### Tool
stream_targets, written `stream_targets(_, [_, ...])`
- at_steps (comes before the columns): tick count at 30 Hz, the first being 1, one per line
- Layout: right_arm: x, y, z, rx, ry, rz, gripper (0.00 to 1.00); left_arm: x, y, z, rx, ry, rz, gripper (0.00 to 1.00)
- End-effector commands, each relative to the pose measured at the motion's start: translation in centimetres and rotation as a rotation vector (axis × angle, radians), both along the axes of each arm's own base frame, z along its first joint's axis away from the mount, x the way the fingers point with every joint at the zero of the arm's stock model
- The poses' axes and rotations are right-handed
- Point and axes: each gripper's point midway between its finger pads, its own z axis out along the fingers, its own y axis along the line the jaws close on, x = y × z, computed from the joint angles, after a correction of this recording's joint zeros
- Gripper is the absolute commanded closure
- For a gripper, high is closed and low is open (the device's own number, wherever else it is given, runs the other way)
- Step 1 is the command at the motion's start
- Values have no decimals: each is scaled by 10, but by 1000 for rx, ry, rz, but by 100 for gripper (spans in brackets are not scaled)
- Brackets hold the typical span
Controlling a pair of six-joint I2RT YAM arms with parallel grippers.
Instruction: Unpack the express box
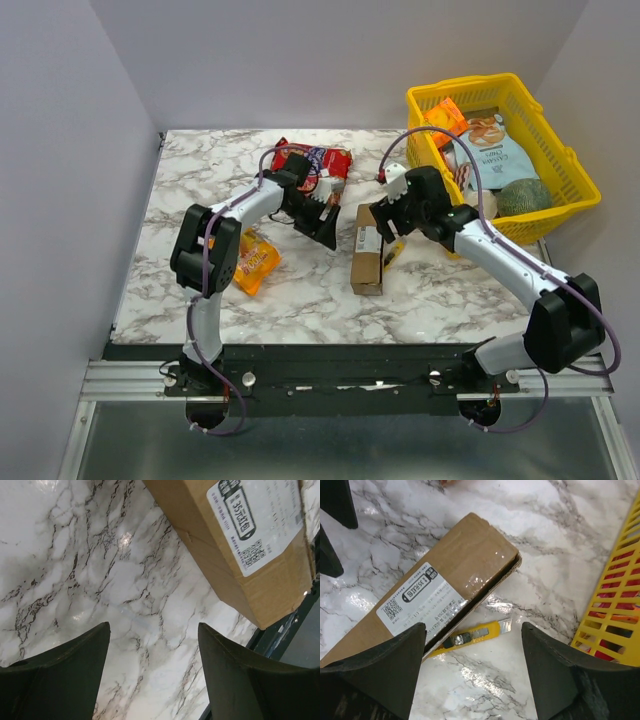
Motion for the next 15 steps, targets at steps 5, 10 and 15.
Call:
stream_targets(5, [-11,-6,-38,-45,117,-30,17,5,-30,50,-116,-49,-10,2])
stream_targets(10, [-11,-8,-50,-71,124,-16,18,3,-53,52,-124,-61,-52,2])
stream_targets(15, [-12,-11,-57,-93,120,-4,18,-4,-75,41,-130,-36,-98,2])
